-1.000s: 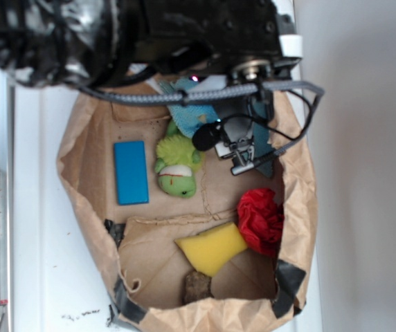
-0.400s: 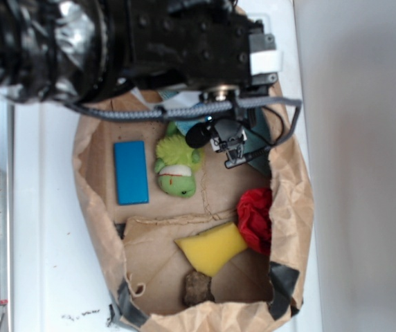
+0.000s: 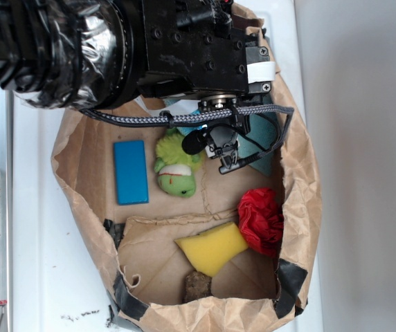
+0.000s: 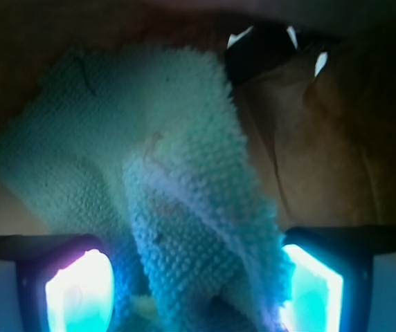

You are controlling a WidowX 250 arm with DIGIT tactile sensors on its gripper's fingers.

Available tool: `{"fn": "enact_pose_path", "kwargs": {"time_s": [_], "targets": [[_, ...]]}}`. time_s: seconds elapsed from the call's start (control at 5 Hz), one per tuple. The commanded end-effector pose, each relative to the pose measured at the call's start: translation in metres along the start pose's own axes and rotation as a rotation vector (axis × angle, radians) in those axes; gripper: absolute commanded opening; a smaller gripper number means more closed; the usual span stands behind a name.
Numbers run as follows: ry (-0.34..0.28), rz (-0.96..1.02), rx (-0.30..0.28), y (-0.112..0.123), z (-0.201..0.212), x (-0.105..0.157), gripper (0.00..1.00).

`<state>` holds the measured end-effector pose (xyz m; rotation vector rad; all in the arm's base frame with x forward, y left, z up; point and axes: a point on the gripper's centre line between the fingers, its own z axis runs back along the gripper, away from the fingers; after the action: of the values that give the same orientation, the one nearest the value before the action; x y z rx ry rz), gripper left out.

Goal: Grab the blue cloth.

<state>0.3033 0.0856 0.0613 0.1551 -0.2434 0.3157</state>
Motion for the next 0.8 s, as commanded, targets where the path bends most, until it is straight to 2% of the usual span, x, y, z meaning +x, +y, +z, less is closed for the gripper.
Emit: {"fn": "enact_pose_path", "kwargs": {"time_s": [0.0, 0.6], "targets": [[-0.038, -0.001, 0.0, -0.0001, 0.0128, 0.0034, 0.0], [-0.045, 0.025, 0.013, 0.0009, 0.0175, 0.0048, 0.0]]}}
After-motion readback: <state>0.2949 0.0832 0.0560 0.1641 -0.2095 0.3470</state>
